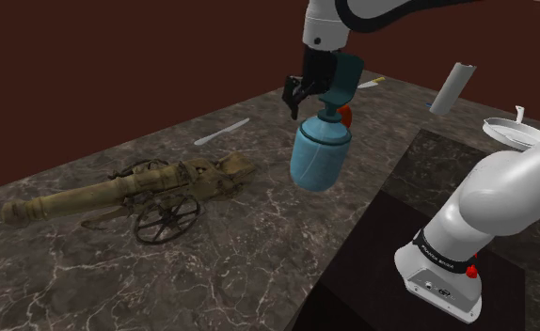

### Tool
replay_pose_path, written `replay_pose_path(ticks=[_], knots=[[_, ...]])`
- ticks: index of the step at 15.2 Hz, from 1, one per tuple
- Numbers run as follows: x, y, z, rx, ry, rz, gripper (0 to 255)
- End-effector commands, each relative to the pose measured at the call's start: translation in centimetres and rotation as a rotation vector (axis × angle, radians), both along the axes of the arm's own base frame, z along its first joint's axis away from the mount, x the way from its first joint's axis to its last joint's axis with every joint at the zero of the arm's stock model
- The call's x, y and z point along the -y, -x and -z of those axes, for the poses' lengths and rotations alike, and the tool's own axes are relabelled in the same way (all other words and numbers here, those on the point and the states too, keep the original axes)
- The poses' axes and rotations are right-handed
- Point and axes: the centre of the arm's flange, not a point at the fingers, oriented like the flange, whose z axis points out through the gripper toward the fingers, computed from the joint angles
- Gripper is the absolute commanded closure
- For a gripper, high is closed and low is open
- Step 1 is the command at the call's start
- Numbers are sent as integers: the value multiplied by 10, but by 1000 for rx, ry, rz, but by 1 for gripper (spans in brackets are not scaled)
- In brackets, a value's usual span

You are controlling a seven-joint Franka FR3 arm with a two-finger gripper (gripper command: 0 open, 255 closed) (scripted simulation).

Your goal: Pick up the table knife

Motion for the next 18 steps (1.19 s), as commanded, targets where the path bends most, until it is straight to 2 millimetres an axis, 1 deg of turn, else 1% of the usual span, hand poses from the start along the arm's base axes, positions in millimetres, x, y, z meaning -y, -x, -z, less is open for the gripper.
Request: replay_pose_path(ticks=[1, 6, 10, 14, 18], knots=[[-15, -22, 8, 5, -8, 96, 0], [-43, -77, 29, 14, -22, 314, 0], [-56, -124, 45, 22, -34, 489, 0], [-61, -174, 61, 29, -46, 664, 0], [-57, -223, 76, 37, -58, 839, 0]])
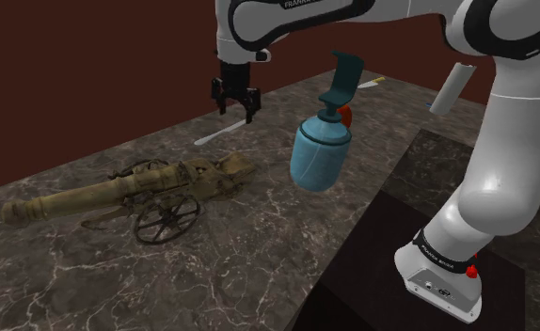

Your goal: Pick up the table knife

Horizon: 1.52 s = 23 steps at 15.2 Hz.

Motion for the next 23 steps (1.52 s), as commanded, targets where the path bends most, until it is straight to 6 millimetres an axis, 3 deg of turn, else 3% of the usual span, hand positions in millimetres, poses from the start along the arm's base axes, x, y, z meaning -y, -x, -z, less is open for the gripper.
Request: replay_pose_path(ticks=[1, 3, 10, 12, 13, 23], knots=[[2, -27, 6, 4, -5, 93, 0], [6, -41, 11, 6, -8, 146, 0], [6, -41, 51, 6, -8, 146, 0], [6, -41, 51, 6, -8, 146, 0], [5, -41, 50, 6, -8, 146, 255], [6, -41, 45, 6, -8, 146, 255]])
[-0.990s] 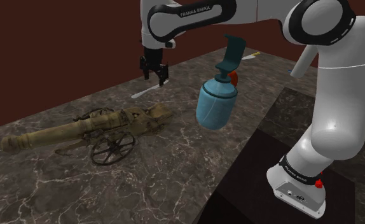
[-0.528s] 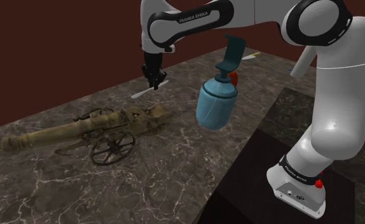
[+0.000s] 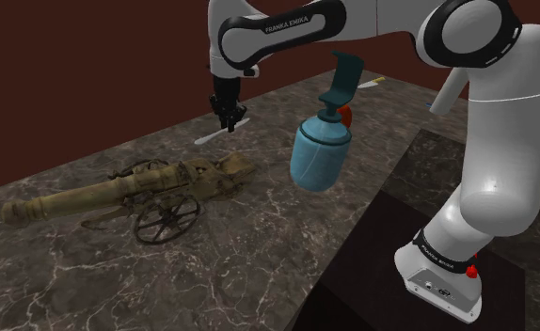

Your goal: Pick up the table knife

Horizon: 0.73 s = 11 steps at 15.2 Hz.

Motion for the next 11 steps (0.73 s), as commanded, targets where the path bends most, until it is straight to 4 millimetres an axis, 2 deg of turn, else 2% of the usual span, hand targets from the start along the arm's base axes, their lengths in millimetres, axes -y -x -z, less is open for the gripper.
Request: replay_pose_path(ticks=[1, 11], knots=[[0, 0, -8, 0, 0, 0, 255], [0, 0, -61, 0, 0, 0, 255]])
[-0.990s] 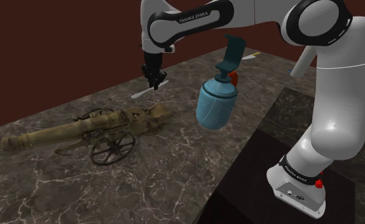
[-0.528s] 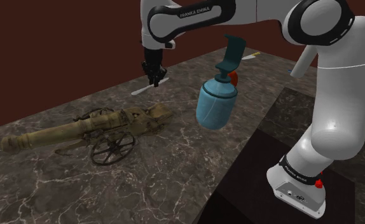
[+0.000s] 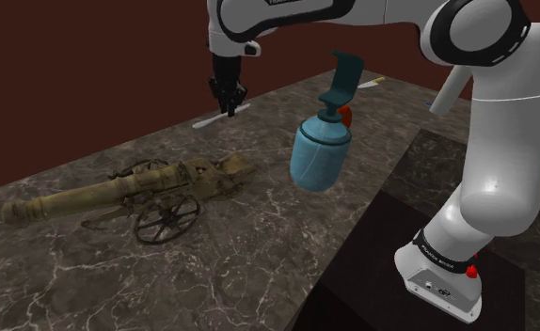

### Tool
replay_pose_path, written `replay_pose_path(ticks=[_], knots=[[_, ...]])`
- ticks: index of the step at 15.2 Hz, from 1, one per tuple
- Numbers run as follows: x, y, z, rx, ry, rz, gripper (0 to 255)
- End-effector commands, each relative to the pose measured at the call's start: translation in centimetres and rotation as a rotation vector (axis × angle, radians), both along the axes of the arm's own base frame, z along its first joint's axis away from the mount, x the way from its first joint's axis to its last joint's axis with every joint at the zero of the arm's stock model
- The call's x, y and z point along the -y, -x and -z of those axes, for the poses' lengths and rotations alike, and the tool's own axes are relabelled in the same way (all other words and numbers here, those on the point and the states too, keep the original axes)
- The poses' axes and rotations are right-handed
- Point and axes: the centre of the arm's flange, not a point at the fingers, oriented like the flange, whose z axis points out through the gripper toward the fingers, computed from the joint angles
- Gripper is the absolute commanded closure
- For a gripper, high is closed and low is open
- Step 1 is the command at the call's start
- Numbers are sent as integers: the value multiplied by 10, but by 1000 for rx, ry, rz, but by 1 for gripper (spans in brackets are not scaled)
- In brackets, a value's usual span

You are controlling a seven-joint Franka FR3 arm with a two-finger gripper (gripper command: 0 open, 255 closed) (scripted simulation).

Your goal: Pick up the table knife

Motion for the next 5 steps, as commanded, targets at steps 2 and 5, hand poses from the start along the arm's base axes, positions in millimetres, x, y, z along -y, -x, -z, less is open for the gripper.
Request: replay_pose_path(ticks=[2, 5], knots=[[-1, 0, -17, -1, 0, 0, 255], [-1, 0, -23, -1, 0, 0, 255]])
